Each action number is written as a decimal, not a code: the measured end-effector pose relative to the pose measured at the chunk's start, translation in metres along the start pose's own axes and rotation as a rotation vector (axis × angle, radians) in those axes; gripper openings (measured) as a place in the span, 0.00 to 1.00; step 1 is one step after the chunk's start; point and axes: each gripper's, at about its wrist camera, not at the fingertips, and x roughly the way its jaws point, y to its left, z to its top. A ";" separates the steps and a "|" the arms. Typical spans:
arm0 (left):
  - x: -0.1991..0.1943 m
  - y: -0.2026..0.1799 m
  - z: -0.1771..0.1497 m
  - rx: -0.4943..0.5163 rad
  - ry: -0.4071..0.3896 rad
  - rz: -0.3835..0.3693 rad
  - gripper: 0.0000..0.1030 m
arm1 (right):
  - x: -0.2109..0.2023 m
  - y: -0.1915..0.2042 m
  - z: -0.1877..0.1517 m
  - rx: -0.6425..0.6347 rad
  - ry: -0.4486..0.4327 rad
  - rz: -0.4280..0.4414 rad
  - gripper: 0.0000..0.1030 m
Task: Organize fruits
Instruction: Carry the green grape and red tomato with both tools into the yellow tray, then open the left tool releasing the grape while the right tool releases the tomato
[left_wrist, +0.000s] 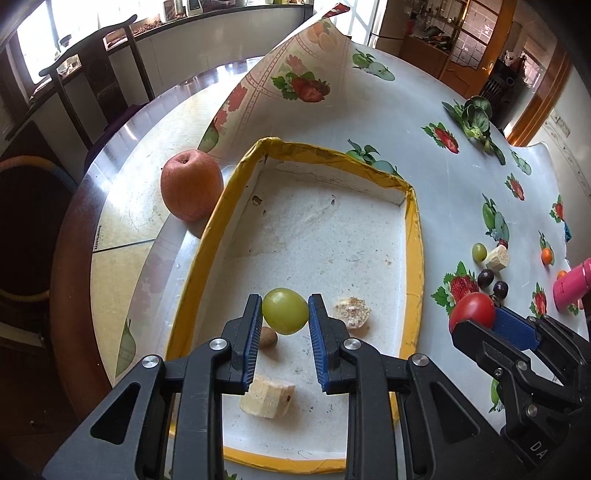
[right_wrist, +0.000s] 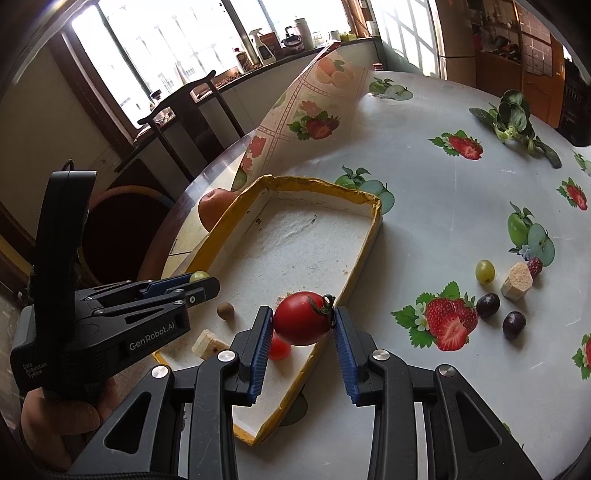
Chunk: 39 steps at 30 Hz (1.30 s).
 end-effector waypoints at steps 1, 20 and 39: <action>0.003 0.002 0.003 -0.003 0.001 0.002 0.22 | 0.005 0.003 0.003 -0.007 0.003 0.001 0.33; 0.069 0.016 0.019 -0.049 0.100 0.032 0.22 | 0.101 0.010 0.025 -0.083 0.116 -0.019 0.33; 0.073 0.010 0.018 -0.051 0.121 0.049 0.30 | 0.112 0.011 0.021 -0.135 0.137 -0.047 0.47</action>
